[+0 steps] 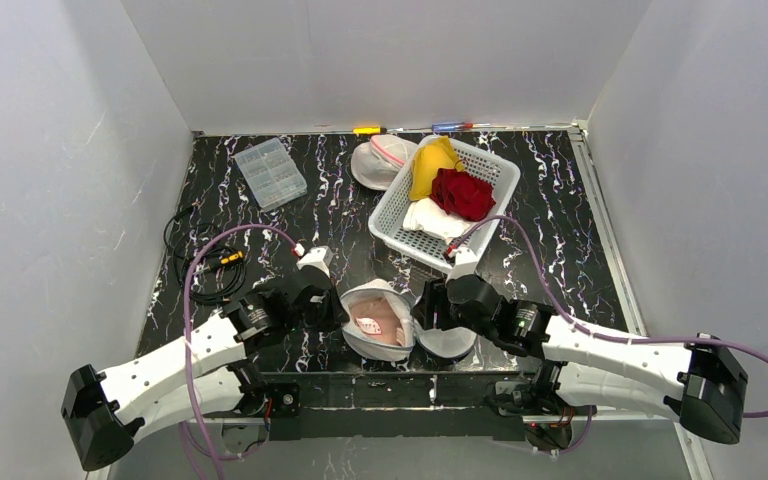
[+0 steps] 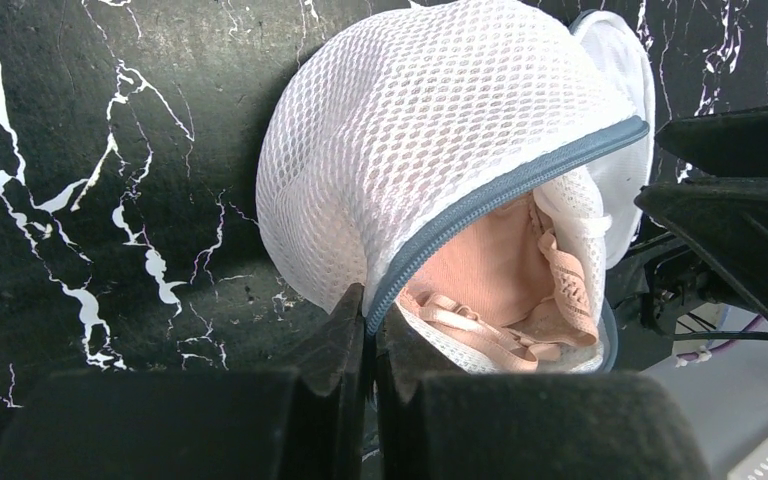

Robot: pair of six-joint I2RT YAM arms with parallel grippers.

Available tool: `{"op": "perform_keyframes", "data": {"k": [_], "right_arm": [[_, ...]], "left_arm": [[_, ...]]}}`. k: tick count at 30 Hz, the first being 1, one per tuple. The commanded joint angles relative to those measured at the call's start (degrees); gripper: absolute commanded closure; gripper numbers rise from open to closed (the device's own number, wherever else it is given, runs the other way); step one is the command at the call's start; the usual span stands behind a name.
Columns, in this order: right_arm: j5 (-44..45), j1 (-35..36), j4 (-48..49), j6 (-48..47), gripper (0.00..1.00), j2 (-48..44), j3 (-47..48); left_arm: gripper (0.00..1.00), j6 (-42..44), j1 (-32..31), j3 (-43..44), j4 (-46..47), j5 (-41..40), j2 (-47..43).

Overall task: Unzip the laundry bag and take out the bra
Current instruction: Adjust the laundry bag at the center of the board.

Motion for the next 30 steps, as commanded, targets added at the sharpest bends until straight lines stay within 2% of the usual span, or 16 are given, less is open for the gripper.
{"op": "perform_keyframes", "data": {"k": [1, 5, 9, 17, 18, 20, 22, 26, 30], "right_arm": [[-0.19, 0.38, 5.69, -0.41, 0.37, 2.09, 1.52], [0.69, 0.43, 8.16, -4.16, 0.34, 4.4, 2.51], [-0.44, 0.45, 9.19, -8.29, 0.37, 7.73, 3.6], [-3.78, 0.43, 13.29, -9.45, 0.56, 11.69, 4.41], [-4.2, 0.41, 13.04, -9.03, 0.54, 11.47, 4.73], [-3.8, 0.47, 11.48, -7.95, 0.42, 10.29, 5.57], [-2.69, 0.65, 8.78, -6.95, 0.34, 7.94, 6.07], [-2.72, 1.78, 3.55, -6.46, 0.3, 4.52, 7.83], [-0.94, 5.18, -8.17, -8.02, 0.3, 11.42, 15.24]], "left_arm": [[1.0, -0.46, 0.06, -1.06, 0.54, 0.08, -0.74], [1.0, -0.83, 0.04, -1.53, 1.03, 0.69, -0.64], [1.0, -0.76, 0.02, -1.3, 0.68, 0.69, -1.0], [1.0, -0.47, 0.02, -1.42, -0.52, 0.22, -2.01], [1.0, -0.48, 0.05, -1.37, -0.77, 0.16, -2.1], [1.0, -0.48, 0.06, -1.36, -1.18, 0.07, -2.41], [1.0, -0.31, 0.05, -1.3, -1.31, 0.04, -2.76], [1.0, -0.16, 0.04, -1.35, -1.4, -0.14, -3.29], [1.0, 0.55, 0.06, -1.11, -1.22, -0.27, -2.86]]}}
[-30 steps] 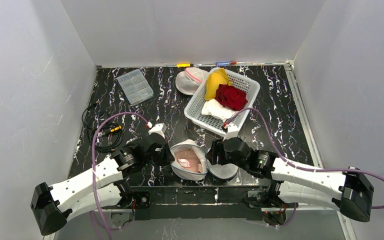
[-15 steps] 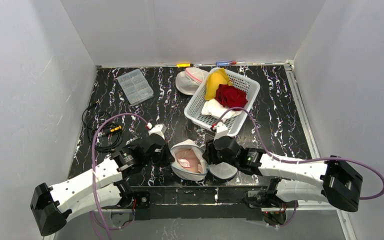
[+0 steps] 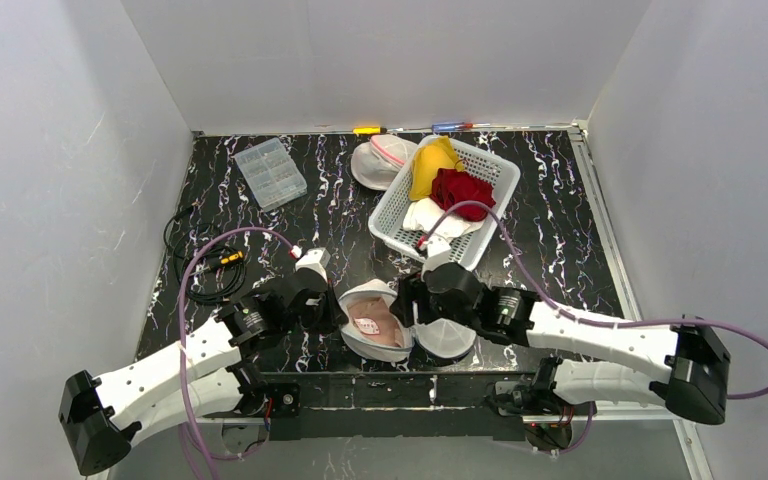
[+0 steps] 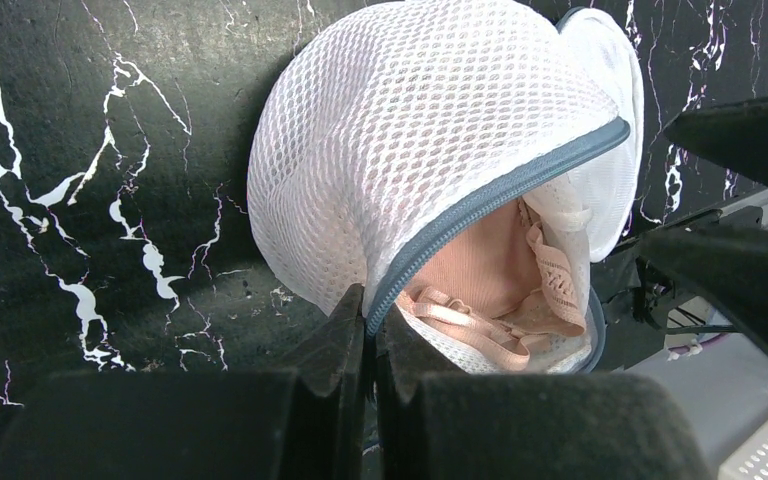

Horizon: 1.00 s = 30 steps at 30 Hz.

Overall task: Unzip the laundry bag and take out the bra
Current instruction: Adjust the laundry bag at the center of the board.

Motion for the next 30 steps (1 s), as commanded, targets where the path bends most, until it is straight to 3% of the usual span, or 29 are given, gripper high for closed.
{"op": "perform_keyframes", "data": {"k": [1, 6, 10, 13, 18, 25, 30], "right_arm": [[3.21, 3.62, -11.95, -0.91, 0.3, 6.31, 8.09], [4.51, 4.47, -15.61, 0.6, 0.32, 11.78, 9.44], [8.15, 5.06, -18.09, 1.29, 0.42, 14.44, 10.54], [10.69, 5.28, -18.52, 1.23, 0.59, 14.94, 10.89], [12.78, 5.88, -11.94, -1.15, 0.98, 11.35, 9.38], [19.52, 6.68, -1.06, -10.4, 0.99, 3.98, 6.26], [21.42, 6.65, 5.69, -14.99, 0.99, 2.23, -0.27]], "left_arm": [[1.0, 1.12, 0.01, 0.07, -1.2, -0.92, -0.32], [1.0, 1.17, 0.06, 0.23, -1.12, -0.67, -0.78], [1.0, 1.24, 0.04, -0.23, -1.57, -0.53, -2.0], [1.0, 1.31, 0.03, -0.66, -2.02, -0.74, -2.85], [1.0, 1.91, -0.02, -0.13, -2.18, -1.29, -4.0], [1.0, 5.79, 0.02, 4.73, -1.52, -2.3, -4.04], [1.0, 6.07, 0.05, 2.68, 0.71, -1.4, -2.79]]}}
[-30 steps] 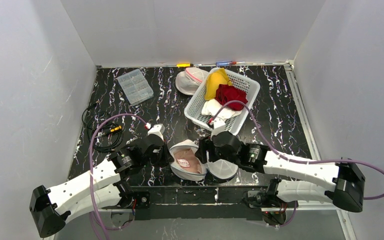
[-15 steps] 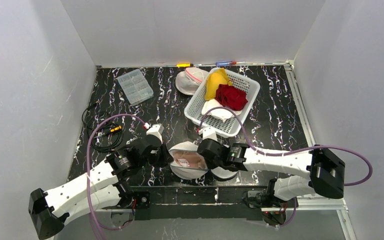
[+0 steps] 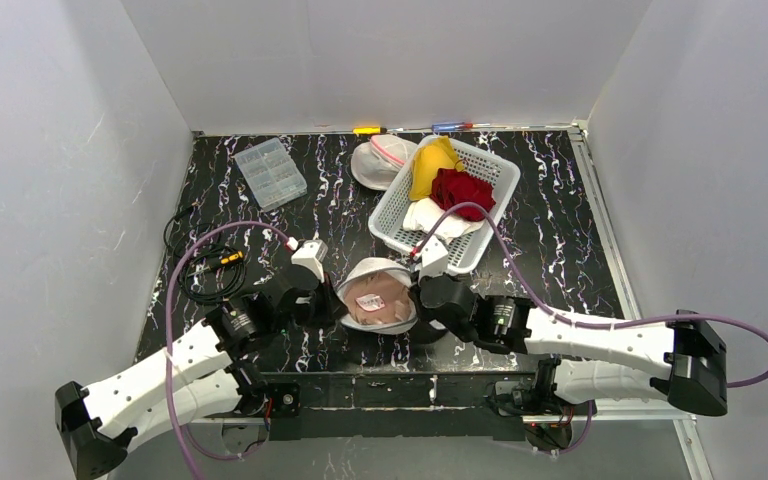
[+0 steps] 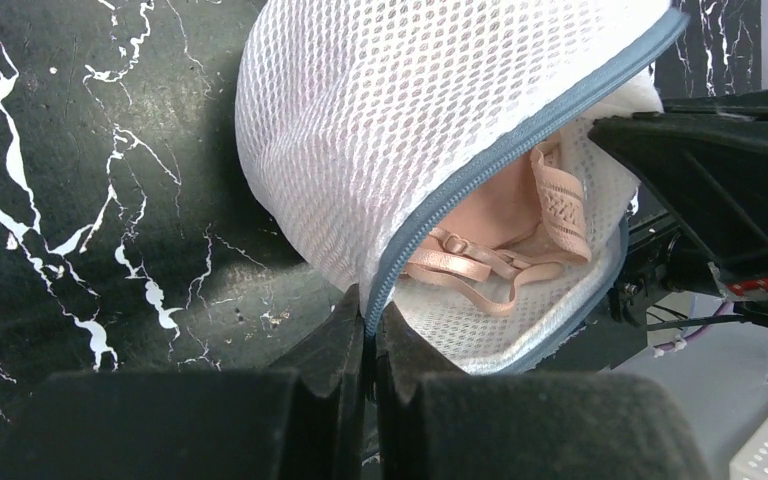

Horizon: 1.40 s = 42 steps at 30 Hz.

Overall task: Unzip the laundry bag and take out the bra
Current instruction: Adjust the laundry bag at the center of the board.

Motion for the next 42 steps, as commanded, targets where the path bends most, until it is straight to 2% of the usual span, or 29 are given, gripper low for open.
{"op": "perform_keyframes", "data": {"k": [1, 8, 9, 13, 15, 17, 19, 21, 25, 34, 42], "right_arm": [[3.89, 0.38, 7.9, -5.0, 0.99, -0.16, -4.93], [2.49, 1.35, 8.94, -2.66, 0.99, -1.11, -9.85], [2.43, 1.5, 8.13, -2.39, 0.96, -1.54, -9.8], [2.43, 2.71, 3.21, -1.84, 0.64, -5.5, -7.94], [2.01, 3.3, 0.83, -2.13, 0.56, -8.03, -6.29], [-1.74, 3.46, -0.38, -3.12, 0.54, -9.45, -4.41], [-6.5, 3.48, -0.72, -4.42, 0.55, -9.09, -1.92], [-9.69, 3.63, -1.43, -4.63, 0.62, -6.99, 0.32], [-11.77, 4.77, 0.14, -5.47, 0.71, -2.3, 2.34], [-13.07, 6.96, 3.71, -8.13, 0.77, 9.98, 4.36], [-9.28, 10.32, 4.29, -8.26, 0.74, 11.67, -1.74]], "left_arm": [[1.0, 1.21, 0.04, -1.28, 1.22, 0.03, 1.32], [1.0, -0.34, -0.03, -7.23, 4.14, 1.17, 3.42], [1.0, -0.31, -0.02, -7.52, 4.19, 1.27, 3.34], [1.0, -0.05, -0.04, -7.76, 4.04, 1.48, 2.59], [1.0, 0.15, 0.01, -7.39, 3.77, 1.46, 2.4], [1.0, 0.15, 0.04, -7.03, 3.63, 1.6, 2.43], [1.0, 0.16, -0.01, -6.64, 3.62, 2.0, 2.79], [1.0, 0.15, -0.01, -6.41, 3.54, 2.28, 3.35], [1.0, 0.07, 0.01, -6.13, 2.6, 1.63, 4.16], [1.0, -0.44, 0.02, -6.27, -0.38, 0.01, 3.61], [1.0, -1.87, 0.02, -8.01, -2.24, -1.85, 1.34]]}}
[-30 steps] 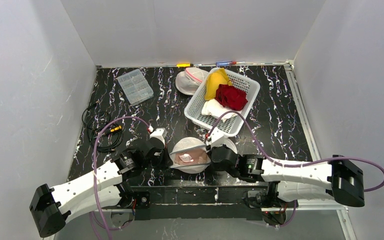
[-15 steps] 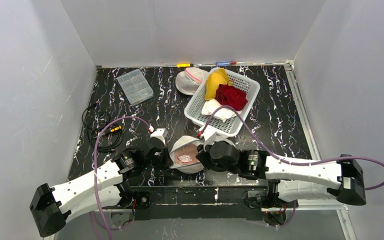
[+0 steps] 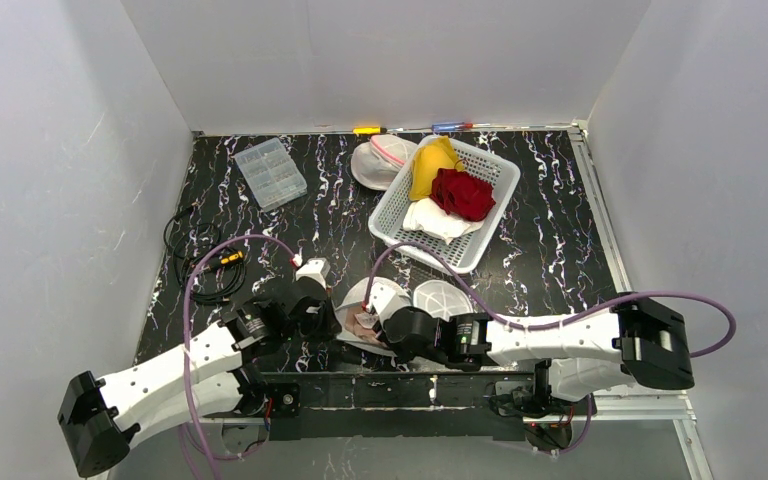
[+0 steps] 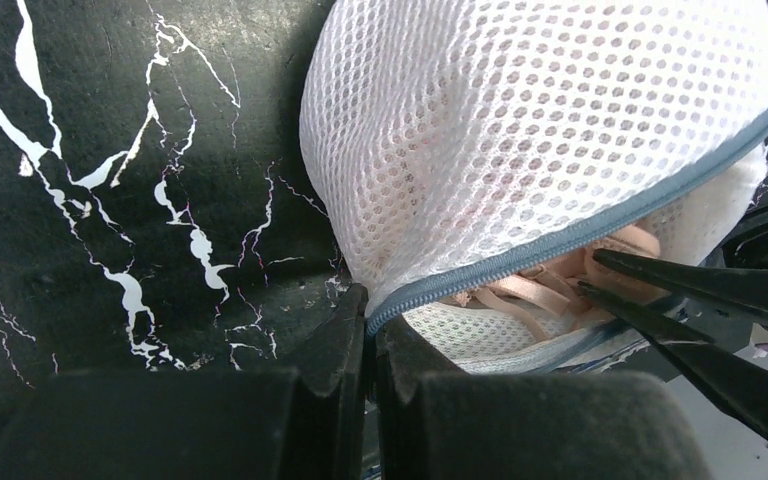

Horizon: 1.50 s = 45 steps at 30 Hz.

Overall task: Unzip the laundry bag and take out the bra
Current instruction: Adjust the laundry bag at the center of the board.

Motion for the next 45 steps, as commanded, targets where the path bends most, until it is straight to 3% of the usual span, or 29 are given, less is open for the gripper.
{"op": "perform_keyframes", "data": {"k": [1, 10, 17, 26, 34, 45], "right_arm": [[2.48, 1.33, 2.27, -0.11, 0.73, -0.66, -3.21], [5.28, 2.28, 2.82, 1.16, 0.59, 0.46, -6.59], [6.58, 3.22, 3.32, 2.19, 0.46, -4.08, -5.02], [6.81, 3.89, 10.53, 4.01, 0.43, -9.08, -1.58], [4.3, 3.91, 11.54, 2.22, 0.43, 1.4, 6.11], [11.13, 3.84, 14.05, 6.74, 0.45, 14.23, 9.8]], "left_arm": [[1.0, -0.84, 0.06, -0.71, -2.96, -2.31, -1.69], [1.0, -2.12, 0.03, -2.29, -3.06, -2.74, 0.29], [1.0, -1.75, 0.02, -2.67, -4.04, -4.5, 0.25], [1.0, -0.8, 0.02, -2.51, -3.14, -5.09, 1.67], [1.0, -0.52, -0.01, -3.34, -1.58, -4.58, 2.09], [1.0, -1.99, 0.03, -5.58, -1.03, -4.19, -0.06]]}}
